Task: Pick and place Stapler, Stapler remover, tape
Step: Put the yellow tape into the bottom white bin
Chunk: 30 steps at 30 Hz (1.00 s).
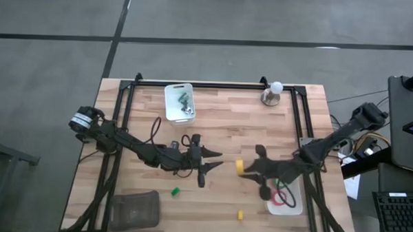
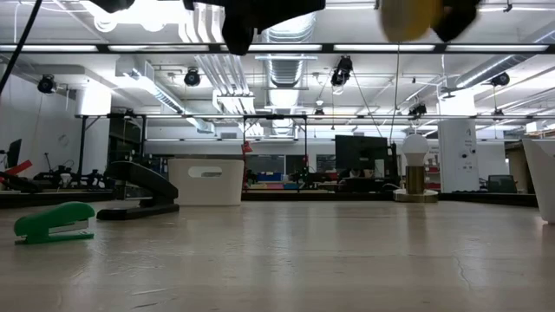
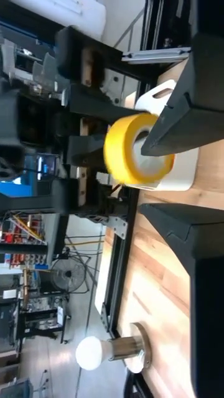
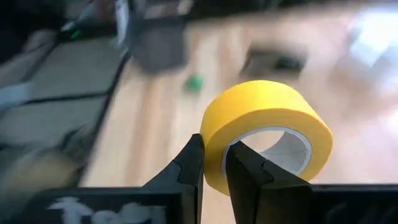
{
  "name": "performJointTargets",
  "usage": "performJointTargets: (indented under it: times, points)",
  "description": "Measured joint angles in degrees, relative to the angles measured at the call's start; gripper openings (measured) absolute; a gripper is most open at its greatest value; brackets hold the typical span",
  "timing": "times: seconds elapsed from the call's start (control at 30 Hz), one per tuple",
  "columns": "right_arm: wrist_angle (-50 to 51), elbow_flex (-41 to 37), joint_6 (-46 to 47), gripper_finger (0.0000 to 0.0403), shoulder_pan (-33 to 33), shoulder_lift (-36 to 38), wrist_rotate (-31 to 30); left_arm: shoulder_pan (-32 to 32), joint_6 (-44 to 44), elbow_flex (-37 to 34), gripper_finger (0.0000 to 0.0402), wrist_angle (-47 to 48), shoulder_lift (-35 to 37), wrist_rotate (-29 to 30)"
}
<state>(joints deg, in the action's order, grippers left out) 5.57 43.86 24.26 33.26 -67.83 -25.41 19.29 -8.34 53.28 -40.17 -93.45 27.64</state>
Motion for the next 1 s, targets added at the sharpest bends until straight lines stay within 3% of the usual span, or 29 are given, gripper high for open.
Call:
performJointTargets:
  times: [0.13,0.3,0.47,0.73,1.0]
  points:
    - [12.6,0.0,16.3,0.0044,1.6,3.7,10.8,0.0,-0.3,0.0,0.0136,0.5,0.0,0.0]
    - [26.2,0.0,32.7,0.0044,5.7,4.4,17.3,0.0,-0.4,0.0,0.0136,0.3,0.0,0.1]
    - [31.1,0.0,43.6,0.0044,10.7,3.6,22.5,0.0,-0.7,0.0,0.0136,0.3,0.0,0.1]
    - [33.0,0.0,57.3,0.0044,17.2,2.3,25.3,0.0,-0.7,0.0,0.0136,0.3,0.0,0.1]
    - [34.4,0.0,59.3,0.0045,17.4,-3.4,29.1,0.0,-0.8,0.0,0.0136,0.3,0.0,0.1]
